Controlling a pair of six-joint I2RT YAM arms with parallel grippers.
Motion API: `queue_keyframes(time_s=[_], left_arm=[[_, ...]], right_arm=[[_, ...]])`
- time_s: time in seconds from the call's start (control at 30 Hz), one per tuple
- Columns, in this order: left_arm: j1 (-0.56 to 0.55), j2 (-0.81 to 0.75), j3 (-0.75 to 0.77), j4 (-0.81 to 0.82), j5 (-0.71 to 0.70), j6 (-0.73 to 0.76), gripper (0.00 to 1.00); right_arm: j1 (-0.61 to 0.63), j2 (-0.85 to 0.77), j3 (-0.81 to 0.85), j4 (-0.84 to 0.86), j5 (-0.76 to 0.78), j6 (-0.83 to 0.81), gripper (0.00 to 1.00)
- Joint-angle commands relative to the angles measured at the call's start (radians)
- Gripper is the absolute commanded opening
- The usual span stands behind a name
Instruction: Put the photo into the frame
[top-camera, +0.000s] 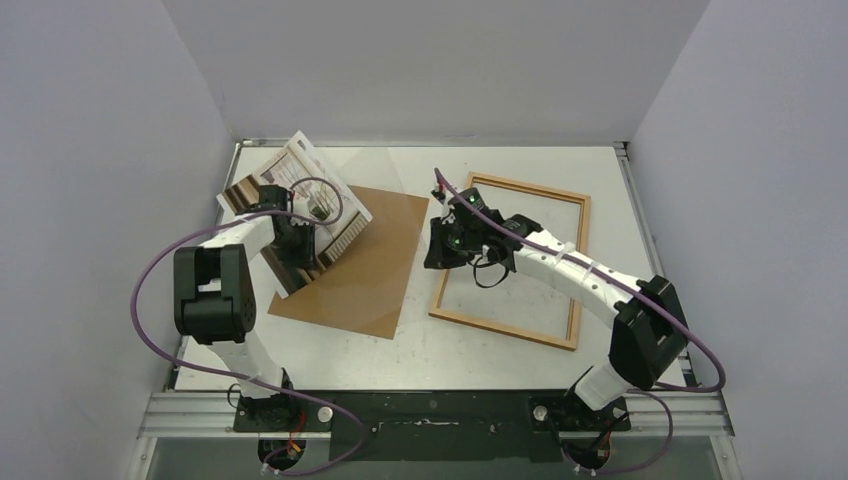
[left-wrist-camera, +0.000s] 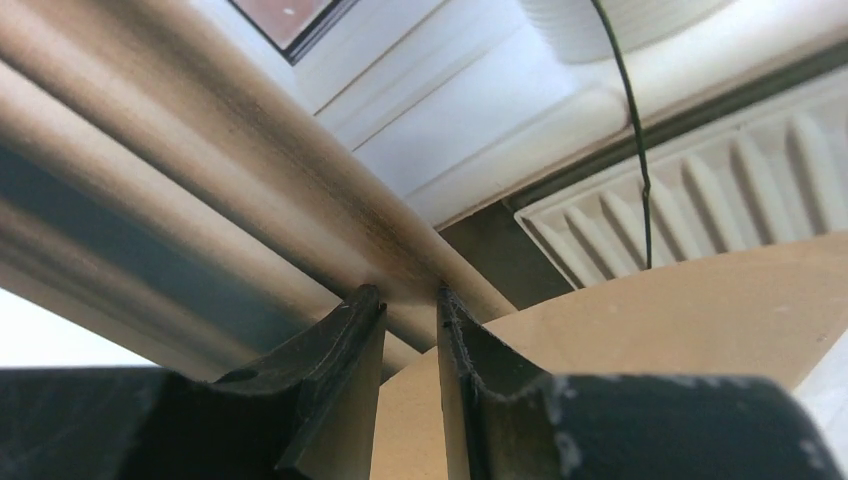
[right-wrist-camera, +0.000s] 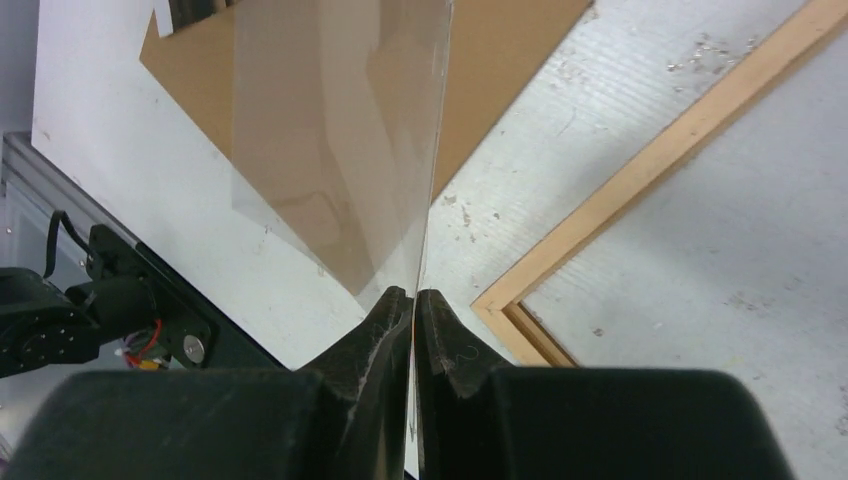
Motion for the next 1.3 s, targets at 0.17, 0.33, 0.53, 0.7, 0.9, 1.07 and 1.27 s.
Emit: queue_keyframes(time_s=[0.17,0.33,0.53,0.7,0.9,1.07,1.27], left_arm=[[0.002,0.028,-0.016,0.064,-0.018,0.033,0.25],[-0.003,0.035,-0.019,0.064,-0.002,0.038,0.24],[-0.030,0.027,-0.020,0.049,0.015,0.052,0.24],[-0.087,0.012,-0.021,0.036,0.023,0.054,0.23],[-0.161,-0.029,0.037,-0.028,0.061,0.027,0.25],[-0.284,-0.047,0.131,-0.093,0.098,-0.008,0.34],[-0.441,0.039,0.263,-0.138,0.084,-0.017,0.39]], right_arm=[[-0.151,-0.206,-0.041,-0.001,0.062,0.055,0.05],[-0.269,-0.291,-0.089,-0.099,0.137,0.094,0.05],[-0.367,-0.427,-0.172,-0.197,0.241,0.133,0.05],[-0.428,-0.531,-0.242,-0.269,0.370,0.193,0.05],[-0.436,-0.646,-0.340,-0.352,0.509,0.324,0.05],[-0.436,-0.749,-0.438,-0.398,0.588,0.444,0.05],[-0.436,-0.807,-0.509,-0.387,0.635,0.509,0.05]])
